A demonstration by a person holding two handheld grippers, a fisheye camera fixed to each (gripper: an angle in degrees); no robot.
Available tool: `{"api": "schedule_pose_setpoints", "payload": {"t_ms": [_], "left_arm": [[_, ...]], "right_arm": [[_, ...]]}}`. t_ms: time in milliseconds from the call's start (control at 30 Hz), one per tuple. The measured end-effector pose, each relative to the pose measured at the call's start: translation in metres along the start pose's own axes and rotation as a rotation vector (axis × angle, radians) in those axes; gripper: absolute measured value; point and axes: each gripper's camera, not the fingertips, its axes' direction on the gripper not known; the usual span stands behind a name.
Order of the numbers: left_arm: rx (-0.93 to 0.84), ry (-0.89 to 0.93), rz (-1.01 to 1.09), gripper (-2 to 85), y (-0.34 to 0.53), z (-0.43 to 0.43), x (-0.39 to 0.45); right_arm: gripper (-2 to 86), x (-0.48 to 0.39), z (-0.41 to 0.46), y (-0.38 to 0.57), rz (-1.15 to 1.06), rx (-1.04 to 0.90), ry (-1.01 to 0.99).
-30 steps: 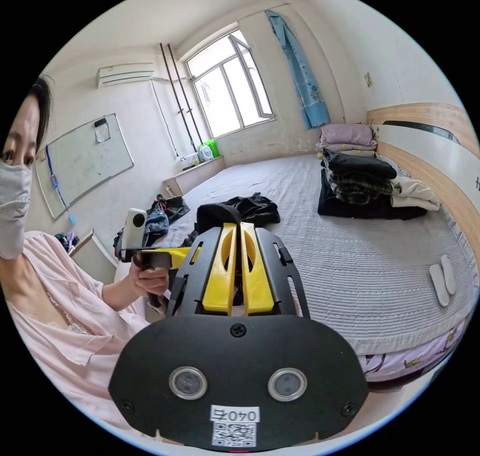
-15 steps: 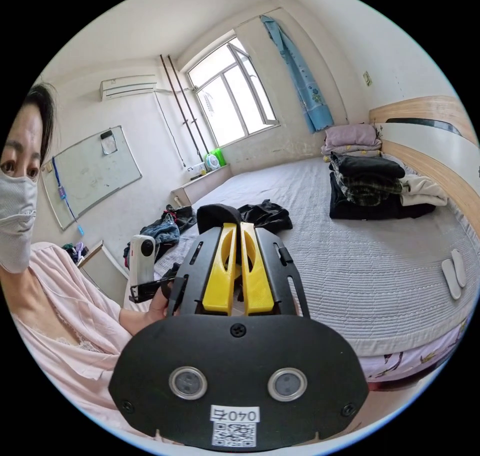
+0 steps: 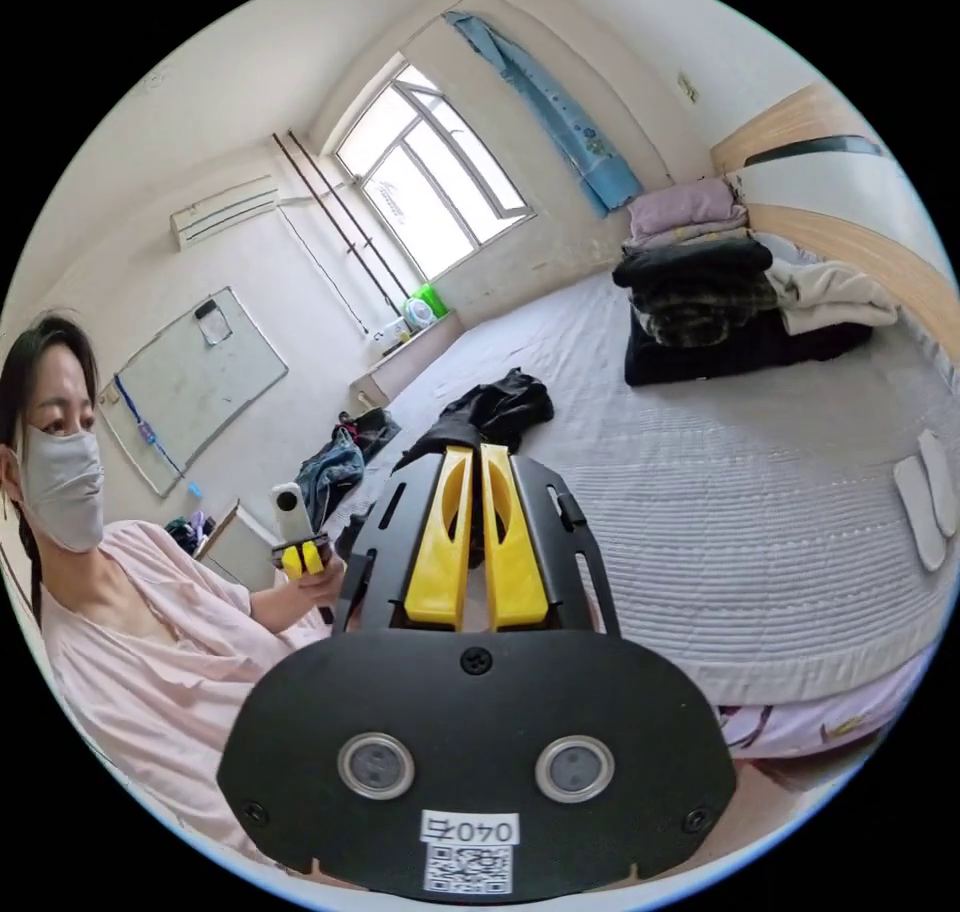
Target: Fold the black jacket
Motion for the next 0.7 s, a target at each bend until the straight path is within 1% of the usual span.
{"api": "schedule_pose_setpoints", "payload": {"t_ms": [33,67,100,133,167,200,233,300,367,400,467,500,567,600,633,700], "left_arm": [[-0.018,-0.035,0.01,-1.2,0.004,-0.006,0.007],[-0.051,-0.131,0.025,-1.2,0.014,-0.019,0.02],[-0.083,-0.245,0.026,-1.1,0.023,-0.033,0.029],[-0.101,-0.304,0.021,-1.1,0.027,-0.041,0.032],[-0.14,-0.429,0.008,-0.6,0.035,-0.055,0.036],[-0.171,-0.554,-0.012,-0.1,0.043,-0.069,0.037],[-0.183,-0.61,-0.027,0.2,0.047,-0.075,0.037],[-0.205,-0.778,-0.112,2.1,0.057,-0.1,0.033],[-0.191,-0.848,-0.172,4.3,0.064,-0.116,0.031],[-0.178,-0.89,-0.205,4.9,0.068,-0.124,0.031],[-0.16,-0.961,-0.225,5.5,0.075,-0.134,0.032],[-0.172,-1.022,-0.242,5.6,0.079,-0.138,0.032],[-0.225,-1.119,-0.265,5.9,0.085,-0.144,0.03],[-0.267,-1.189,-0.292,6.1,0.089,-0.149,0.028],[-0.285,-1.22,-0.296,6.2,0.091,-0.152,0.028],[-0.337,-1.333,-0.321,6.6,0.096,-0.167,0.027]], "right_arm": [[1.7,0.028,0.003,0.007,0.069,-0.099,-0.012],[5.2,0.057,0.009,0.018,0.187,-0.221,0.009],[7.8,0.07,0.012,0.026,0.246,-0.287,0.05],[10.8,0.086,0.013,0.038,0.346,-0.361,0.192],[11.5,0.087,0.013,0.043,0.377,-0.374,0.325],[11.6,0.083,0.013,0.042,0.371,-0.365,0.356],[11.8,0.068,0.019,0.034,0.335,-0.335,0.371],[11.9,0.036,0.047,0.01,0.207,-0.337,0.359],[12.1,-0.011,0.115,-0.028,-0.014,-0.407,0.301],[12.2,-0.022,0.134,-0.037,-0.065,-0.419,0.279],[12.5,-0.054,0.218,-0.071,-0.235,-0.468,0.213],[12.5,-0.059,0.24,-0.079,-0.261,-0.486,0.204],[12.6,-0.072,0.32,-0.11,-0.324,-0.565,0.174],[12.6,-0.075,0.336,-0.117,-0.33,-0.578,0.162],[12.4,-0.081,0.364,-0.129,-0.343,-0.6,0.141],[11.7,-0.089,0.396,-0.142,-0.36,-0.644,0.161]]}}
